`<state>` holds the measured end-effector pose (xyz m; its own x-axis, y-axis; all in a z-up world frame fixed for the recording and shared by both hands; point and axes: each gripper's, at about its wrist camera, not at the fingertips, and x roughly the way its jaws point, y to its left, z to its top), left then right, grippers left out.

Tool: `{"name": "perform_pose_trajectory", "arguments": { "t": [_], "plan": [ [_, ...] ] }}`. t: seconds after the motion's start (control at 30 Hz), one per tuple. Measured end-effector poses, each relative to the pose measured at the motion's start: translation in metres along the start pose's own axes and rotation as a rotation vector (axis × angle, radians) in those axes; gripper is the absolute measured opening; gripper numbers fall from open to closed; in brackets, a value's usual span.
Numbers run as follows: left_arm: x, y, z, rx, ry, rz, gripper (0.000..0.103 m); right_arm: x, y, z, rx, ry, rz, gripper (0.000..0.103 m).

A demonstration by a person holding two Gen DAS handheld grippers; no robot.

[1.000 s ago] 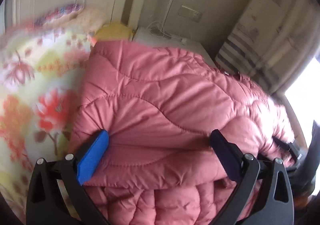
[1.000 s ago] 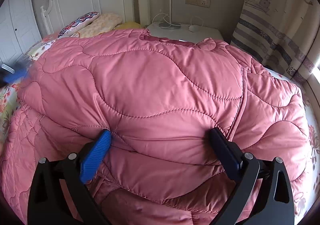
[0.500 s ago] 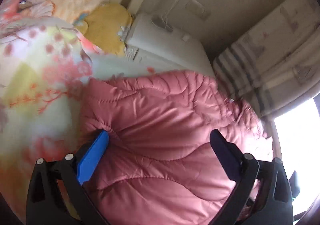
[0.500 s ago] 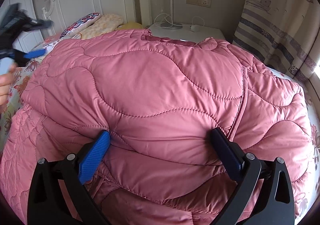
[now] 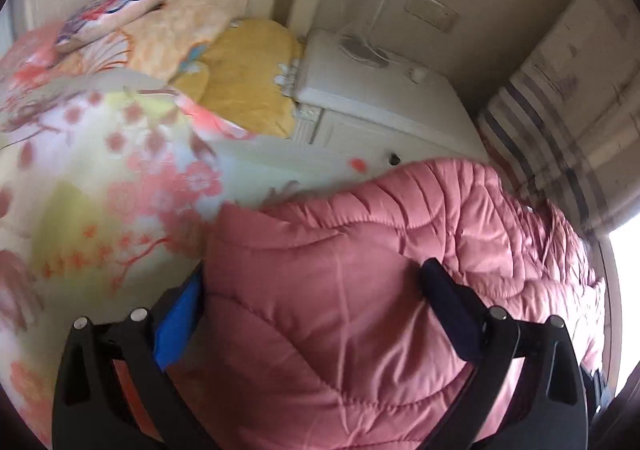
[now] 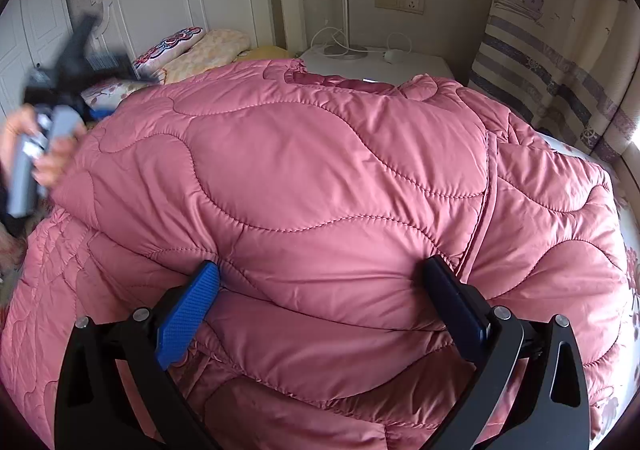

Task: Fold large clothes
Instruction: 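Lay the sleeve onto the coat front with the left gripper and release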

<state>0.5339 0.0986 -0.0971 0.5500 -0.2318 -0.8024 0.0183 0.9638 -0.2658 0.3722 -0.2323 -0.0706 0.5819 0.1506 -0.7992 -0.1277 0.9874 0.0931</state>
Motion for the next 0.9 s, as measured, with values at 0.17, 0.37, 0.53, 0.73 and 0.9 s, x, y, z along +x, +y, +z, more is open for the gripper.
{"name": "perform_pose_trajectory", "arguments": {
  "t": [0.17,0.37,0.53,0.73,0.9],
  "plan": [
    [-0.079,-0.024,-0.021,0.089,-0.245,-0.03,0.1,0.0,-0.001,0.0,-0.001,0.002,0.003,0.098],
    [-0.027,-0.054,-0.066,0.282,-0.029,0.067,0.101,0.0,0.0,0.0,-0.001,0.001,0.002,0.098],
    [-0.049,-0.053,-0.077,0.214,-0.074,0.111,0.1,0.0,0.001,0.0,-0.01,0.003,-0.008,0.098],
    [-0.093,-0.087,-0.121,0.287,-0.135,0.054,0.101,-0.002,-0.002,-0.001,0.006,-0.005,0.017,0.098],
    [-0.079,-0.1,-0.153,0.352,-0.074,0.152,0.101,0.0,0.001,0.001,-0.011,0.006,-0.007,0.098]
  ]
}}
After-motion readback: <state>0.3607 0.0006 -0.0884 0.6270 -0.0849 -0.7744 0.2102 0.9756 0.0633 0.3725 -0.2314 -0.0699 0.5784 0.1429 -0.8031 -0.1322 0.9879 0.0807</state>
